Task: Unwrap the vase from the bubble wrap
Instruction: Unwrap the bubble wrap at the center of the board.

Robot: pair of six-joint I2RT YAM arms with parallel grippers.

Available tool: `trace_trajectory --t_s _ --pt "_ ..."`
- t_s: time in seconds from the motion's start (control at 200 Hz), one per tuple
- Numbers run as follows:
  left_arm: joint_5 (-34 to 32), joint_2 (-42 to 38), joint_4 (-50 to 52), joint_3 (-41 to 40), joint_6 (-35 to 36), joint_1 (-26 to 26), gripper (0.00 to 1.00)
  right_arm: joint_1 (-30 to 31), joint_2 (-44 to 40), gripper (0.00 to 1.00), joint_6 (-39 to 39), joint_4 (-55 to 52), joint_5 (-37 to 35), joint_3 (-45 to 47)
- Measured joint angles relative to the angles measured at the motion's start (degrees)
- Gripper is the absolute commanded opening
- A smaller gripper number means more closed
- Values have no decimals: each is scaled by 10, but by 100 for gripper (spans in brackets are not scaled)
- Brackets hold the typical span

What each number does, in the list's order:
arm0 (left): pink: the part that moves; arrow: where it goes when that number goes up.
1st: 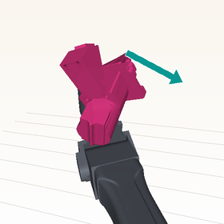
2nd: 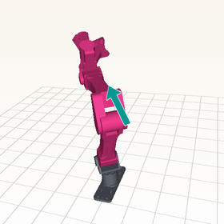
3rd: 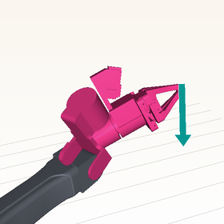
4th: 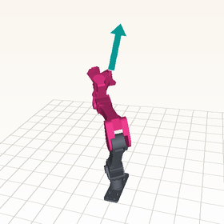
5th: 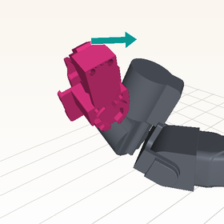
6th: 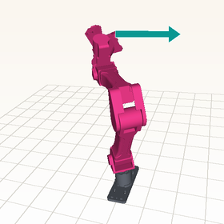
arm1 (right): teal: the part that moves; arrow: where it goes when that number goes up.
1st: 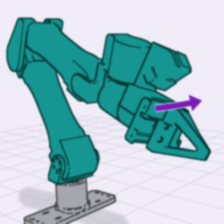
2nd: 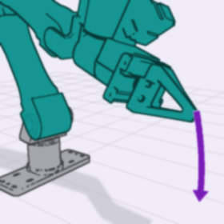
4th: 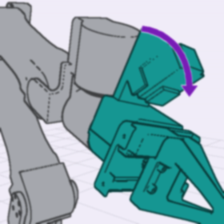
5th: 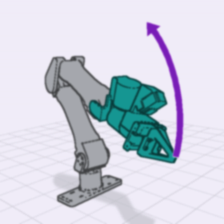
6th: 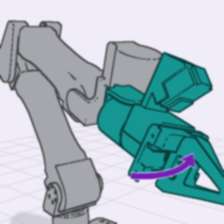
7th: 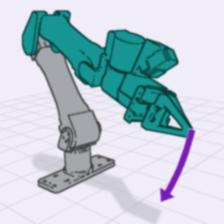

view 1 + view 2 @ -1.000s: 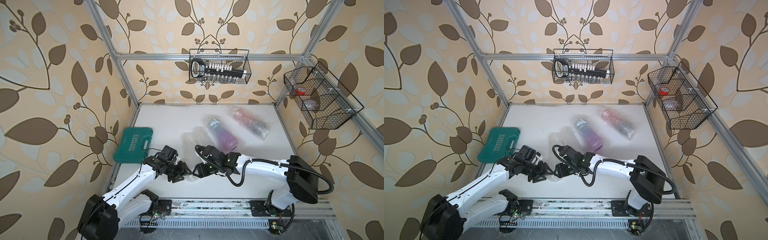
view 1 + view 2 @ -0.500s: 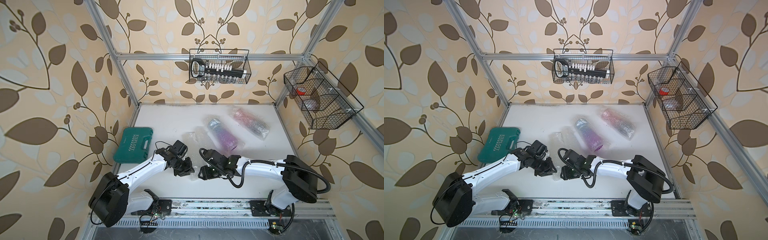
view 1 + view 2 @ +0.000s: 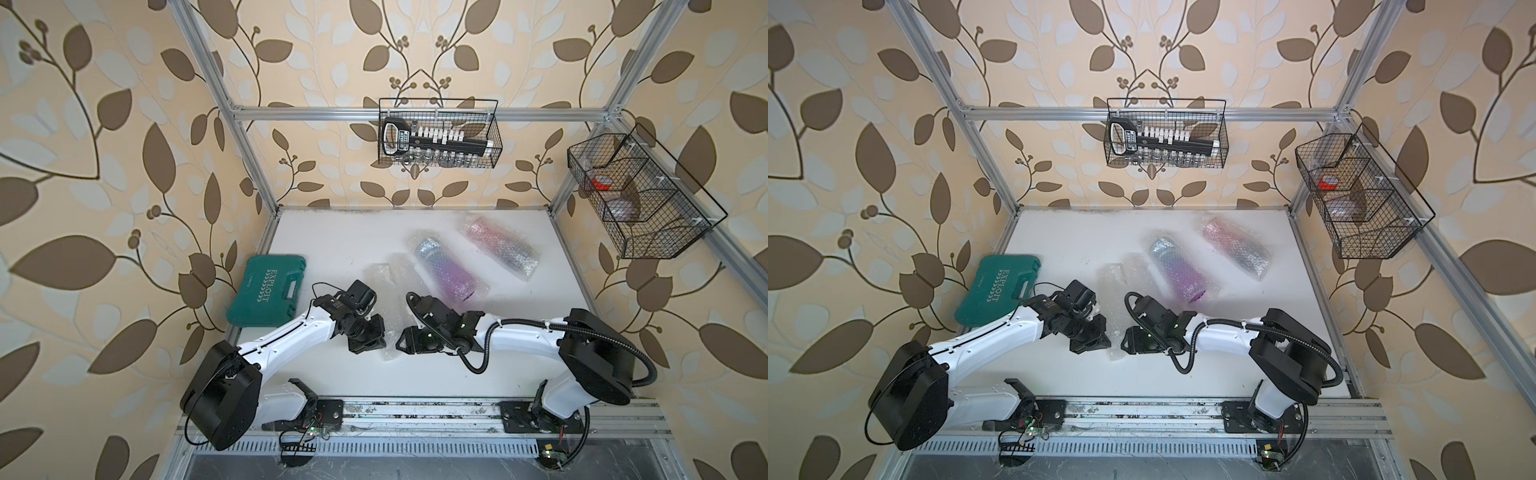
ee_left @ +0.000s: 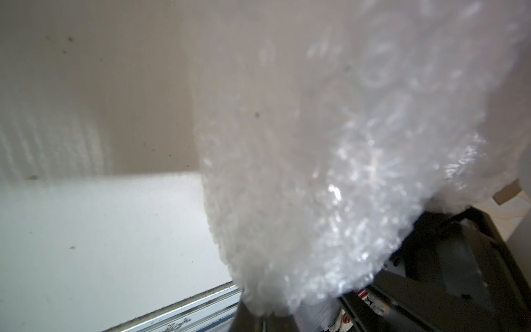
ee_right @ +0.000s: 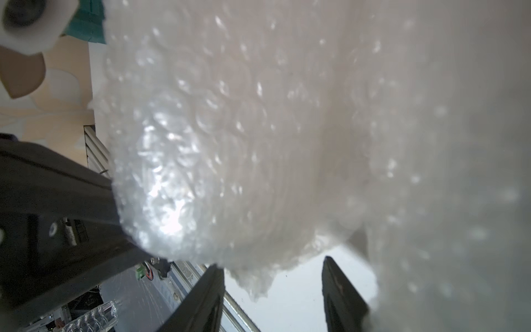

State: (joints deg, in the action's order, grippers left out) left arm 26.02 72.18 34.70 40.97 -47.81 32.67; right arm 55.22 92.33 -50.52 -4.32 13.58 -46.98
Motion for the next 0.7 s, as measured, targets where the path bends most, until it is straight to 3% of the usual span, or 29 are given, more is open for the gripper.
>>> trace_trajectory --t_s 0.235,0.365,0.49,0.7 --pt "0 0 2 2 0 0 0 0 18 19 5 19 12 -11" --pt "-6 0 8 3 0 0 0 0 19 8 8 25 15 -13" --pt "-21 -3 22 8 1 0 0 0 8 0 8 24 14 -9" --pt "-56 -18 61 23 12 3 0 0 -78 0 6 26 -4 45"
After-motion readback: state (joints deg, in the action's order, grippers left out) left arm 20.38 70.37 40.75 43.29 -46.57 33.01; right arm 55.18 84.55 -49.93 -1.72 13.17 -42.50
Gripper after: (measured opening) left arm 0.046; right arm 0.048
